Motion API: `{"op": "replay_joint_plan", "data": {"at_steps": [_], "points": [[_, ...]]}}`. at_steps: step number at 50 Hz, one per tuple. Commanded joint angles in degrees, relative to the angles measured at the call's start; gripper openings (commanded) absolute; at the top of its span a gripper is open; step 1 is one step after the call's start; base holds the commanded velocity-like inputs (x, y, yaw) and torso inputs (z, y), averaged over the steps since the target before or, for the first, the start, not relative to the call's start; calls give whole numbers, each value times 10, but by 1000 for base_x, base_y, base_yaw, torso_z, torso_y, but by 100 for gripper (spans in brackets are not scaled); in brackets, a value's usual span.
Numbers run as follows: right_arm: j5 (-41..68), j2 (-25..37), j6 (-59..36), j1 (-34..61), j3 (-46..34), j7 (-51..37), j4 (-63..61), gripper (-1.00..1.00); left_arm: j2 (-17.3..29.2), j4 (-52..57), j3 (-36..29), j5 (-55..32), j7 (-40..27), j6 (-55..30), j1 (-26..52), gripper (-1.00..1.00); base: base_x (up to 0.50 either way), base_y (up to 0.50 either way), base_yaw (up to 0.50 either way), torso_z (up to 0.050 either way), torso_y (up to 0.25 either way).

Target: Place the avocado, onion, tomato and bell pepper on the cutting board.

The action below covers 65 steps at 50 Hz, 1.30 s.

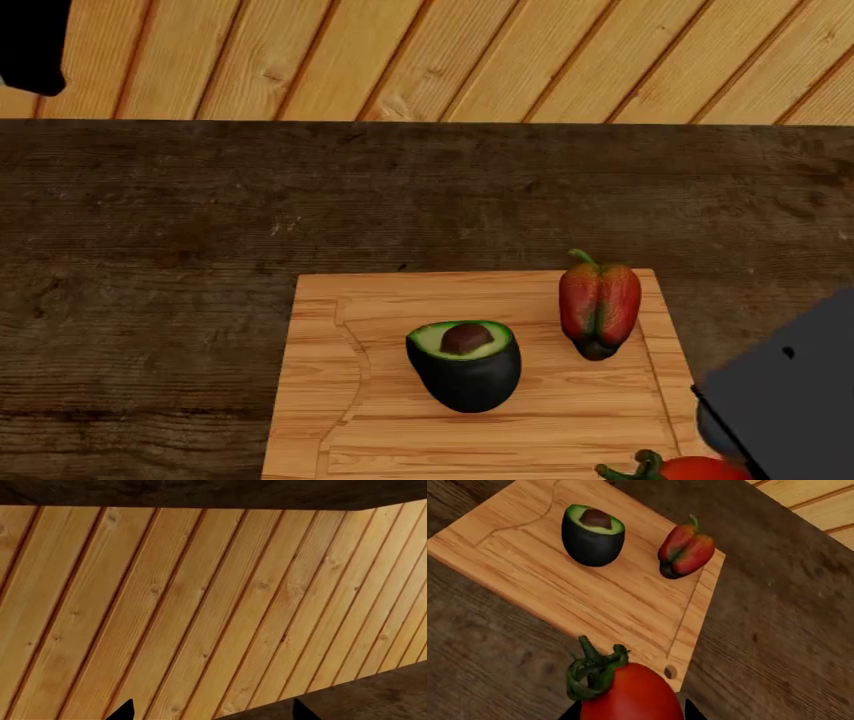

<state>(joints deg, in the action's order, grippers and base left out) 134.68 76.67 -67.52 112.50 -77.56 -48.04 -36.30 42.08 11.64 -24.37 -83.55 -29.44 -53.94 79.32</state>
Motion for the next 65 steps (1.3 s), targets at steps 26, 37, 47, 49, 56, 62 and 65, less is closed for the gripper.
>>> {"op": "replay_joint_plan", "data": {"at_steps": [26, 37, 47, 49, 56, 62, 65], "points": [[-294, -121, 86, -118, 13, 205, 126, -100, -4, -11, -12, 24, 15, 14, -11, 100, 0, 0, 0, 0, 0], [-335, -142, 105, -144, 6, 238, 152, -100, 1, -9, -10, 22, 13, 16, -14, 100, 0, 0, 0, 0, 0], [-344, -141, 107, -161, -2, 247, 151, -100, 0, -9, -9, 18, 11, 14, -6, 100, 0, 0, 0, 0, 0], [-347, -142, 109, -167, -4, 250, 153, -100, -1, -10, -10, 18, 11, 14, -6, 100, 0, 0, 0, 0, 0], [-358, -149, 116, -181, -10, 261, 161, -100, -1, -10, -11, 20, 11, 15, -7, 100, 0, 0, 0, 0, 0], [-357, -148, 121, -191, -12, 261, 161, -100, 2, -8, -10, 17, 10, 16, -10, 100, 0, 0, 0, 0, 0], [-356, -145, 122, -196, -14, 261, 158, -100, 3, -7, -9, 17, 11, 17, -13, 100, 0, 0, 0, 0, 0]]}}
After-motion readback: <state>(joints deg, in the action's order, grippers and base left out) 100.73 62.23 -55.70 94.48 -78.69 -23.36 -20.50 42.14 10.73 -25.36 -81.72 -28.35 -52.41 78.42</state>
